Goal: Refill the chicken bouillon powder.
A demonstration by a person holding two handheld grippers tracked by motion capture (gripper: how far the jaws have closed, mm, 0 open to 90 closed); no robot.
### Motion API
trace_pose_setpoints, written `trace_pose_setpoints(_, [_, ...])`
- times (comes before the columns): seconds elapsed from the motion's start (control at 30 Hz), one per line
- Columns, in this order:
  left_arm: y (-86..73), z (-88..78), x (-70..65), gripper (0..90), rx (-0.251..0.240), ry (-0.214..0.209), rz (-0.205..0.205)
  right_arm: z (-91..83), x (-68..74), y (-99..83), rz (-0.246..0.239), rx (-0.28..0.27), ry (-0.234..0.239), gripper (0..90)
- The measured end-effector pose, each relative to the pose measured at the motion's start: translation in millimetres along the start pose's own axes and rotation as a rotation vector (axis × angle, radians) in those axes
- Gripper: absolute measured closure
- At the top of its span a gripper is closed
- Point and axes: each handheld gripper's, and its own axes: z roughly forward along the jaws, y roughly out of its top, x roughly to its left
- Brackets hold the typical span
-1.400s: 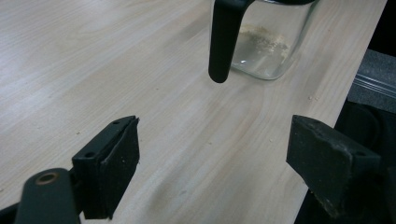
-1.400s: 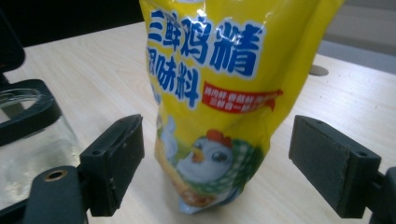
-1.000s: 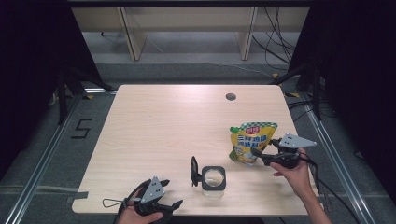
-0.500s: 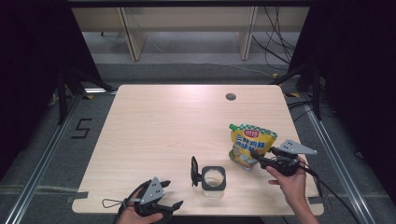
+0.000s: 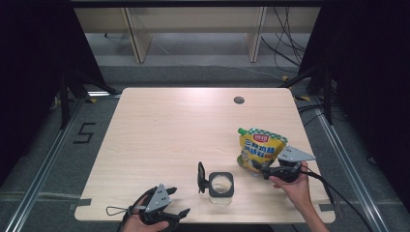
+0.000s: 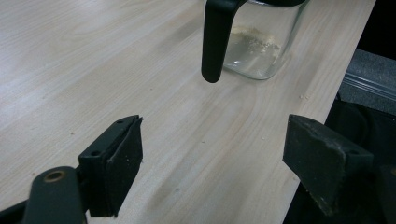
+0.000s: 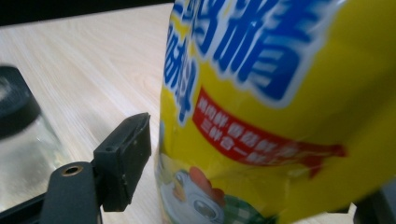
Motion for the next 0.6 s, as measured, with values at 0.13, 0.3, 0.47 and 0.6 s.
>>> trace_pose_setpoints(0.13, [-0.3, 0.9, -0.9, 19.2, 0.003, -0.003, -0.013, 6.2, -5.7, -7.8, -0.005, -0.015, 0.02, 26.7])
trace_pose_setpoints(0.3, [-1.1, 3.3, -1.6, 19.1, 0.006, -0.008, -0.02, 9.0, -4.5, -10.8, -0.01, -0.011, 0.039, 26.9])
trace_pose_setpoints(0.47, [-1.1, 4.0, -1.9, 19.0, 0.005, -0.013, -0.021, 14.1, -3.8, -13.2, -0.035, -0.008, 0.034, 24.6])
trace_pose_setpoints(0.6, [-1.4, 4.4, -1.8, 19.0, 0.011, -0.008, -0.016, 19.9, -1.4, -13.8, -0.023, 0.01, 0.031, 24.4])
